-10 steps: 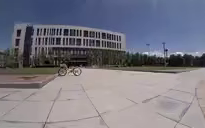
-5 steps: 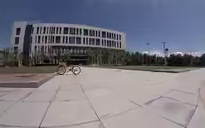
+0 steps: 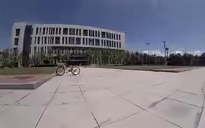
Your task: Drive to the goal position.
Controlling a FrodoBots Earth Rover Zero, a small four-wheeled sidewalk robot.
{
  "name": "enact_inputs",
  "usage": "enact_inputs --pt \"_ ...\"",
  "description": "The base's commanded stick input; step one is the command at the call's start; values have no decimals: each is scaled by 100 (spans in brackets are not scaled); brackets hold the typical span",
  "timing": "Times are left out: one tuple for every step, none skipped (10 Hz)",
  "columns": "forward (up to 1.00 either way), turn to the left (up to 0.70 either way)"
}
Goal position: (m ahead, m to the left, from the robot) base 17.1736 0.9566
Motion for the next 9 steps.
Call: enact_inputs --pt "70 0" --pt "70 0" --pt "69 0" --pt "68 0" --pt "68 0" --pt "67 0" --pt "67 0" --pt "68 0" --pt "67 0"
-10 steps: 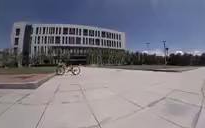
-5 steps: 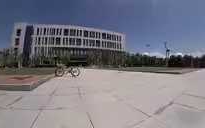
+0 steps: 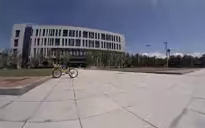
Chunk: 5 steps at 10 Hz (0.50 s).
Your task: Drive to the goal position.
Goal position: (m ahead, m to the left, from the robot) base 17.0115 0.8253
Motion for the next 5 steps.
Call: enact_inputs --pt "68 0" --pt "68 0" --pt "68 0" --pt "68 0" --pt "68 0"
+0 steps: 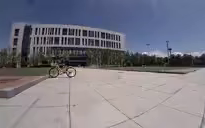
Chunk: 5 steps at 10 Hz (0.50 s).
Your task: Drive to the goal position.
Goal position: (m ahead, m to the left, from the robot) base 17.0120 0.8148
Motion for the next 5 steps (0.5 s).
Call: enact_inputs --pt "68 0" --pt "68 0" --pt "68 0" --pt "68 0" --pt "68 0"
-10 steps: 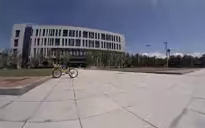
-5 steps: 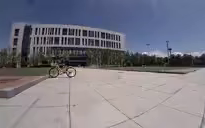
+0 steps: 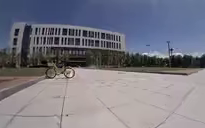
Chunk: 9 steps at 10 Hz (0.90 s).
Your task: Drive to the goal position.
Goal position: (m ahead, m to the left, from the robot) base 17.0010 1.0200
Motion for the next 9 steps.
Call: enact_inputs --pt "68 0" --pt "68 0" --pt "66 0" --pt "61 0" --pt "60 0" --pt "60 0" --pt "61 0" --pt "61 0" --pt "55 0"
